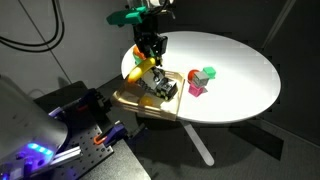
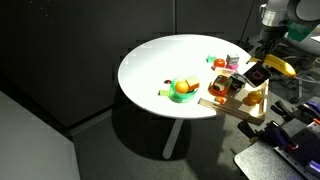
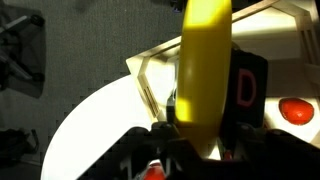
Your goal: Pick up the toy banana and the block with the letter d on it and put them in the tray
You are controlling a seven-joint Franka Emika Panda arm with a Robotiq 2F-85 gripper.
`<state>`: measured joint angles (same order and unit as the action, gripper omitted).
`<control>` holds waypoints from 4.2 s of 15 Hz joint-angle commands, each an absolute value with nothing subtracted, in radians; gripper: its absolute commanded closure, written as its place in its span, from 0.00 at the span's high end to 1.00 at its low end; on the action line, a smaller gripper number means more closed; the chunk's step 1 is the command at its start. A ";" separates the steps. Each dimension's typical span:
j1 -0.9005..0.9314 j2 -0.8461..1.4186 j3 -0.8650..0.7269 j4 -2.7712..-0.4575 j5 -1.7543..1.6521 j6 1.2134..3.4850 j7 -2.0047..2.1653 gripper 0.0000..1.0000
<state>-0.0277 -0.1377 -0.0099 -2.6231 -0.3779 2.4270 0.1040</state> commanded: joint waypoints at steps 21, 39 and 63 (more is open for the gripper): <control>0.033 -0.083 0.075 -2.641 -0.371 2.442 0.122 0.18; 0.049 -0.102 0.072 -2.639 -0.202 2.409 0.126 1.00; 0.105 -0.504 0.114 -2.630 0.031 2.035 0.161 1.00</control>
